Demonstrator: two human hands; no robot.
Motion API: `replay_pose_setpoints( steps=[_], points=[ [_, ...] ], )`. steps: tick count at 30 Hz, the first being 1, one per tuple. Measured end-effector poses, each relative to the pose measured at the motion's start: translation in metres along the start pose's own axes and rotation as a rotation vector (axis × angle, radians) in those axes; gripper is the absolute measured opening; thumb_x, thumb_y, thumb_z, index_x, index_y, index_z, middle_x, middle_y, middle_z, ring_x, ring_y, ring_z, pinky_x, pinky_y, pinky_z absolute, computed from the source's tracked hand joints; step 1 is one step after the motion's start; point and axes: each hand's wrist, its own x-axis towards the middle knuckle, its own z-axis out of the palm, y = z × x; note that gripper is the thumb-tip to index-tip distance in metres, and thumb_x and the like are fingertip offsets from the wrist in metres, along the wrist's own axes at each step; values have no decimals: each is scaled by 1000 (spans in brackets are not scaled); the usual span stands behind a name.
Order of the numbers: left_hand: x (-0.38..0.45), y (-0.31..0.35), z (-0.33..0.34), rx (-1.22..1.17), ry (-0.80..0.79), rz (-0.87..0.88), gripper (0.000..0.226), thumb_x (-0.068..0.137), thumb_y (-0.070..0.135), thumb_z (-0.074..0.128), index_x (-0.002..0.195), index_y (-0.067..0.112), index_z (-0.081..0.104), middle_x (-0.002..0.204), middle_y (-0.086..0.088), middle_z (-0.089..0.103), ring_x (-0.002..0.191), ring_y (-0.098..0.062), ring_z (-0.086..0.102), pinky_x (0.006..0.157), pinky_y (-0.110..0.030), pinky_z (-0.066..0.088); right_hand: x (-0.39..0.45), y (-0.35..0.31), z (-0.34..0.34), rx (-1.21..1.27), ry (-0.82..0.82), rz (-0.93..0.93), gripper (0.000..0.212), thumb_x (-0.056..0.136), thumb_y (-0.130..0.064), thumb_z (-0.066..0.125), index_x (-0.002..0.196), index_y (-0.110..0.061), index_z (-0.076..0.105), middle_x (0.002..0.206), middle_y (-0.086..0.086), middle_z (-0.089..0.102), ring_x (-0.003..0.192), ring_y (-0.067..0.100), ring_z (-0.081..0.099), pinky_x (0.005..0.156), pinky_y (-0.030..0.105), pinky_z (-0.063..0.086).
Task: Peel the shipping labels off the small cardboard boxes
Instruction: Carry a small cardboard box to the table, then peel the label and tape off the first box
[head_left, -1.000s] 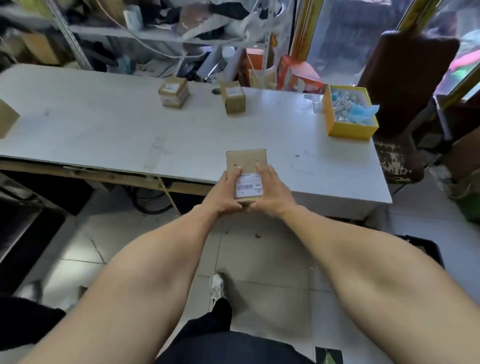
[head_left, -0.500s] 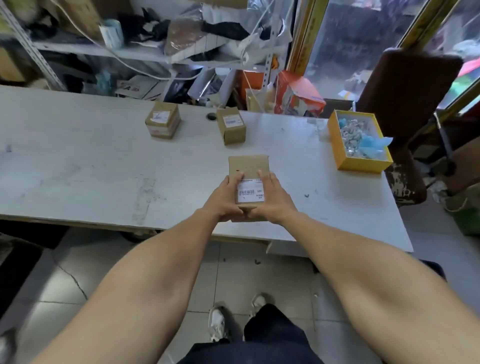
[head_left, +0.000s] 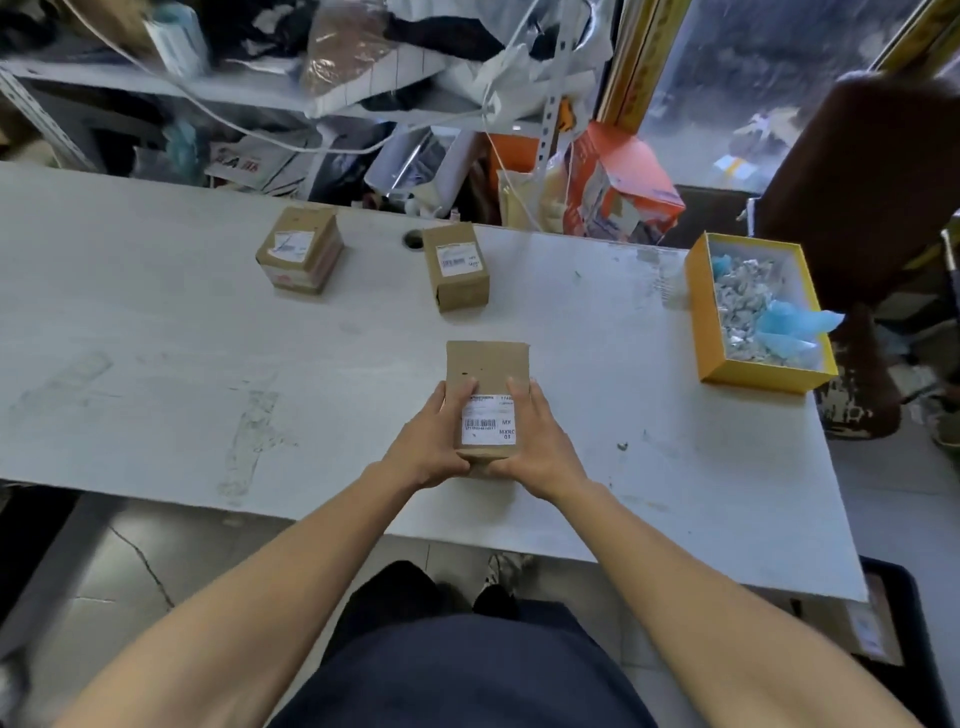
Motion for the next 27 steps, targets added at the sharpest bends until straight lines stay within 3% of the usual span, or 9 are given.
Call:
replay_pose_setpoints(
  steps=[4, 8, 11, 13, 16, 20, 27],
  points=[
    [-1, -20, 13, -60, -7, 21, 126, 57, 40, 88, 153, 48, 6, 165, 4, 8, 134, -23, 47, 95, -41, 53, -2, 7, 13, -30, 8, 36, 121, 67, -48, 81, 156, -29, 2, 164, -4, -10, 139, 24, 36, 97, 38, 46],
    [2, -33, 13, -180, -29, 39, 123, 56, 59, 87, 150, 57, 8, 165, 8, 4, 142, -17, 38, 108, -42, 46, -2, 9, 13, 59, -11, 75, 117, 67, -49, 82, 155, -36, 6, 163, -11, -8, 146, 14, 23, 107, 37, 40],
    [11, -41, 9, -287, -46, 86, 111, 56, 74, 77, 148, 56, 18, 162, 4, 12, 144, -16, 33, 114, -44, 38, -3, 13, 9, 271, 100, 102, 78, 82, -39, 74, 148, -42, 33, 161, -9, 22, 143, 6, 27, 110, 31, 37],
    [16, -45, 9, -330, -13, 129, 102, 59, 72, 76, 145, 51, 26, 160, 6, 17, 141, -12, 34, 114, -45, 39, -1, 13, 10, 329, 254, 107, 52, 88, -26, 68, 136, -37, 54, 147, -11, 47, 130, 2, 44, 103, 31, 45],
    [20, -47, 13, -389, 41, 183, 97, 60, 65, 81, 142, 48, 33, 156, 10, 22, 138, -5, 35, 110, -45, 43, 8, 5, 17, 332, 412, 142, 36, 87, -16, 68, 122, -26, 68, 129, -9, 62, 111, 2, 56, 93, 37, 52],
    [20, -54, 21, -425, 86, 221, 94, 62, 63, 82, 142, 53, 32, 158, 13, 18, 137, 8, 29, 107, -44, 46, 16, 3, 29, 321, 531, 169, 28, 85, -14, 70, 112, -21, 73, 122, -4, 65, 110, 11, 61, 93, 40, 53],
    [23, -57, 20, -435, 79, 231, 95, 61, 57, 83, 142, 50, 34, 156, 12, 17, 135, 7, 32, 106, -42, 48, 19, -3, 38, 341, 622, 250, 21, 83, -14, 71, 104, -17, 76, 122, -2, 66, 108, 14, 63, 93, 40, 52]
  ],
)
